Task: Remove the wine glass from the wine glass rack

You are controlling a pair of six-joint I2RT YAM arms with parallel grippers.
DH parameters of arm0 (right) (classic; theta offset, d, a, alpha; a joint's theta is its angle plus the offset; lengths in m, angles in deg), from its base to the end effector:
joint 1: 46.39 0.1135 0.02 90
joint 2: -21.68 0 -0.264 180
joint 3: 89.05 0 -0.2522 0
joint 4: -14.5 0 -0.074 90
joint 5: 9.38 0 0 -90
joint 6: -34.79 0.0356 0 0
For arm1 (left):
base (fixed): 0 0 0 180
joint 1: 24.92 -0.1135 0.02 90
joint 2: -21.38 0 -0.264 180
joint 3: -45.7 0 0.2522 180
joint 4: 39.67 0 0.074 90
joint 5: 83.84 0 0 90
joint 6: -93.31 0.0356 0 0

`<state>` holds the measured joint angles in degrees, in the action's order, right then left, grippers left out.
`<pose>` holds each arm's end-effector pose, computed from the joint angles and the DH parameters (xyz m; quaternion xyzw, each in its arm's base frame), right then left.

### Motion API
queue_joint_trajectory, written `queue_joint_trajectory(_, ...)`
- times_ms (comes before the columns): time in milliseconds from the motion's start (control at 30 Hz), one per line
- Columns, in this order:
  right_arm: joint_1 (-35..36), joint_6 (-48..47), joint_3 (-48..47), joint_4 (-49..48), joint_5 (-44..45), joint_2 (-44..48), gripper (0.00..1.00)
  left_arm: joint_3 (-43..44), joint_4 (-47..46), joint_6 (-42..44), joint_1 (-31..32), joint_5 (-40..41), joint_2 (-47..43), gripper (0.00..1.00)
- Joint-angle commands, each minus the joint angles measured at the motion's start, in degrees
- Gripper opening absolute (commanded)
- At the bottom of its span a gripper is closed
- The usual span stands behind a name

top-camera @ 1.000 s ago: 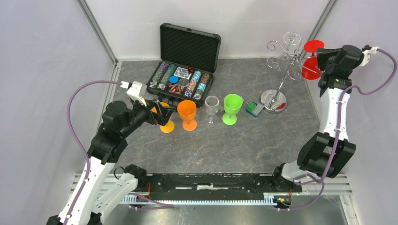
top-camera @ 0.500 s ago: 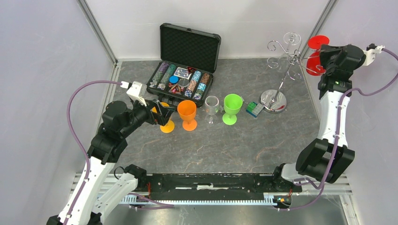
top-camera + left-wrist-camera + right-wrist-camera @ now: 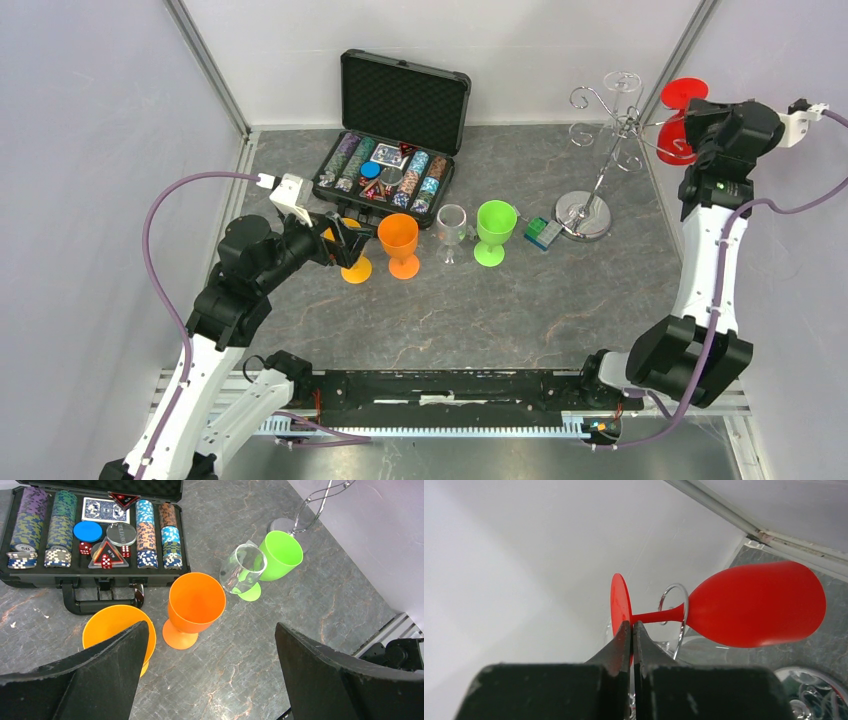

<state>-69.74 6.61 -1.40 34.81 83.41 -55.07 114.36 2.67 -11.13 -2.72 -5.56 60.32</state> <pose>0.2854 -0.1251 0.4293 0.5097 0.5303 0.2062 0.6453 0.1268 -0.0596 0.3807 0.1162 0.7704 -0.2711 0.5653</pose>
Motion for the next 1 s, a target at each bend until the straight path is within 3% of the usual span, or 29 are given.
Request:
queue_joint_trajectory(0, 0.2, 2.3, 0.9, -1.3, -2.6, 2.7, 0.0, -0.4, -2.5, 0.6, -0.3, -0.2, -0.4, 1.0)
queue_joint_trajectory(367, 1.5, 6.1, 2.4, -5.1, -8.8, 1.6, 0.0, -0.3, -2.7, 0.4, -0.3, -0.2, -0.1, 1.0)
queue_joint_trajectory(633, 3.1, 4.5, -0.2, -8.4, -6.5, -2.0, 0.0, -0.7, -3.2, 0.5, -0.3, 0.0, 0.0, 1.0)
queue_joint_trajectory(967, 3.2, 0.0, -0.6, -22.6, -4.8, -6.4, 0.0, -1.3, -5.0, 0.0, -1.3, -1.9, 0.8, 1.0)
